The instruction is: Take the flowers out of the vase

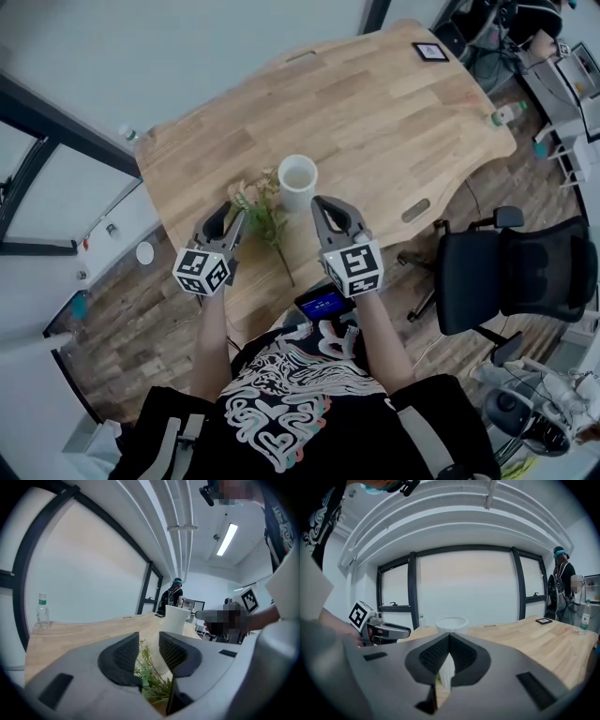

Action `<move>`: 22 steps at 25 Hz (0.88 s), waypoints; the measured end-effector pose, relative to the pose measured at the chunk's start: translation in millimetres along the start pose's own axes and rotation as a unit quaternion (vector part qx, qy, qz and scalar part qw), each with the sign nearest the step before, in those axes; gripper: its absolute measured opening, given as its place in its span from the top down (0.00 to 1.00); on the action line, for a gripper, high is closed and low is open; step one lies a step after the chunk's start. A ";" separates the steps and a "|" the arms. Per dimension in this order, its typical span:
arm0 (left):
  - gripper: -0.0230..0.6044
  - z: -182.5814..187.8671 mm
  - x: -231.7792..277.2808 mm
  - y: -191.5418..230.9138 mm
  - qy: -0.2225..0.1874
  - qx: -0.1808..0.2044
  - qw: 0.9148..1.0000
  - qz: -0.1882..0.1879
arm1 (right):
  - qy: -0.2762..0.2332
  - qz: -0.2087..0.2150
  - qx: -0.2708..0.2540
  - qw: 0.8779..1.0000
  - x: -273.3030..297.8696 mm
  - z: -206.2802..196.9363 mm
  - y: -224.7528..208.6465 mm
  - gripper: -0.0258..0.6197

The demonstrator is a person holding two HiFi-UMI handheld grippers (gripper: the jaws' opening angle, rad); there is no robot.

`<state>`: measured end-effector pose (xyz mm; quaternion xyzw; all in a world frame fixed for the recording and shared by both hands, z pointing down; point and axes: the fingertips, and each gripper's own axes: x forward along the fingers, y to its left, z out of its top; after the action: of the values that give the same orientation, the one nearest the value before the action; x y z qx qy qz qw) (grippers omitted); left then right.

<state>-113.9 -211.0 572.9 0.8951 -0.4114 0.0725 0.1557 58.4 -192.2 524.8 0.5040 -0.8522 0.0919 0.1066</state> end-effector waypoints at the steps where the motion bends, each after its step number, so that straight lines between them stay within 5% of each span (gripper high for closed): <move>1: 0.79 3.0 -2.9 0.1 -0.002 0.007 1.000 0.003 | -0.002 -0.001 -0.003 1.000 -1.0 2.0 2.4 0.95; 3: 0.96 8.8 -8.5 -1.0 -0.006 0.016 1.000 0.008 | -0.005 -0.001 -0.007 1.000 -3.2 5.6 6.5 0.95; 22: 0.96 56.4 -66.0 -74.6 -0.067 0.102 0.992 -0.014 | -0.033 -0.053 -0.015 0.998 -87.6 17.7 48.6 0.95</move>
<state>-100.2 -137.3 486.4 0.9150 -0.3984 0.0513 0.0369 55.2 -100.3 481.4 0.5499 -0.8283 0.0570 0.0908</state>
